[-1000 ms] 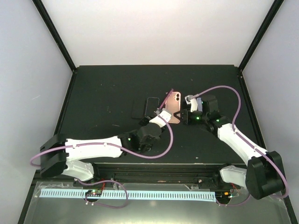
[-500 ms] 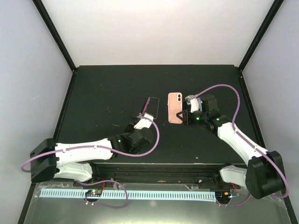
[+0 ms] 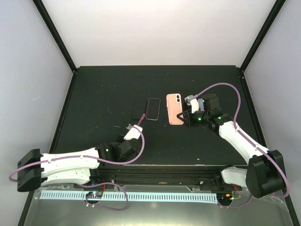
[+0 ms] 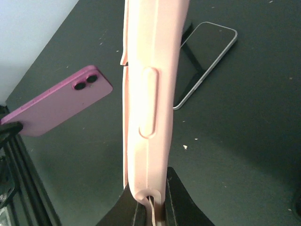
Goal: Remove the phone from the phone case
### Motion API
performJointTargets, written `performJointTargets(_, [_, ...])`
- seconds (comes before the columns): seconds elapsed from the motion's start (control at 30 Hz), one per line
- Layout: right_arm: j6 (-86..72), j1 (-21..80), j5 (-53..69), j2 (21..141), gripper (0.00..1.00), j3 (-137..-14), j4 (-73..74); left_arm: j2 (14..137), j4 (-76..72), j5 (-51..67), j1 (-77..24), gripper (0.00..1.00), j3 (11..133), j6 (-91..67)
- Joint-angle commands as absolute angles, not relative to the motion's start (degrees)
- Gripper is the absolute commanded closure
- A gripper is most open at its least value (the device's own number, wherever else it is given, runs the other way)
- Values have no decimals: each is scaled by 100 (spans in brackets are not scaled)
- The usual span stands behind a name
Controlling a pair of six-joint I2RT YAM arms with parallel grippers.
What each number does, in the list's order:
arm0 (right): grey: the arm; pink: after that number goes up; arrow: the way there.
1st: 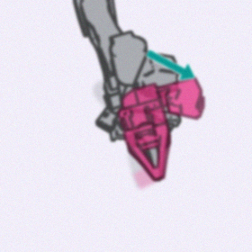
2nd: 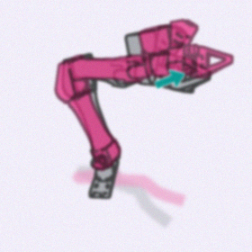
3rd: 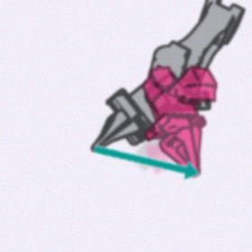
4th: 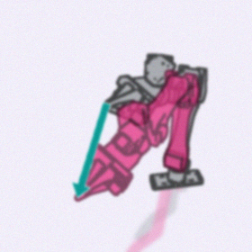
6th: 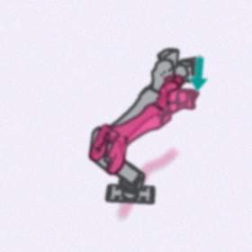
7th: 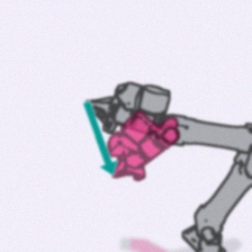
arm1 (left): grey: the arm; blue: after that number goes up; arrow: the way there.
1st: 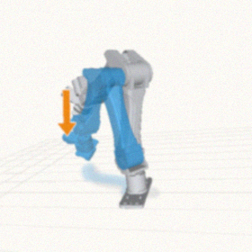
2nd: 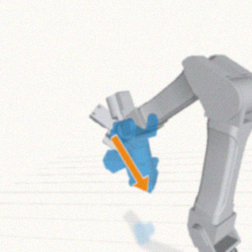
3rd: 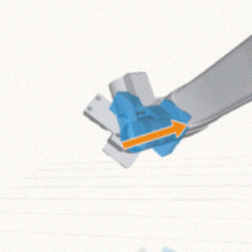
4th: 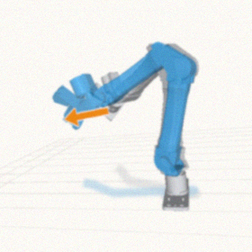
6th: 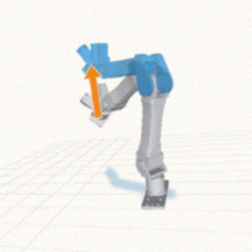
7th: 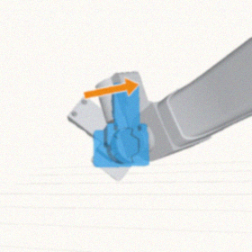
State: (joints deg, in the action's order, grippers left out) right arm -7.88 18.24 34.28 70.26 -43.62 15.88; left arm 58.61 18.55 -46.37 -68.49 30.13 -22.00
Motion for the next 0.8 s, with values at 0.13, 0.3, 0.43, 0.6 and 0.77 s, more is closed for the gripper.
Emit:
performJointTargets(0.13, [-215, 1789, 4065, 7167, 99, -4654, 1761, 4930, 83, -4679, -5747, 98, 2238, -1468])
performJointTargets(0.3, [-185, 1792, 4002, 7076, 99, -4591, 1715, 5476, -1483, -4656, -4762, 98, 2101, -620])
performJointTargets(0.43, [-161, 1785, 4015, 7072, 99, -4605, 1760, 6400, -1462, -4218, -4350, 98, 2902, -15])
performJointTargets(0.6, [-157, 1712, 4092, 6936, 99, -4584, 1775, 8088, -364, -4398, -4112, 98, 4251, 954])
performJointTargets(0.77, [-194, 1661, 4131, 6874, 99, -4562, 1744, 8958, 153, -4842, -4105, 98, 4748, 1475])
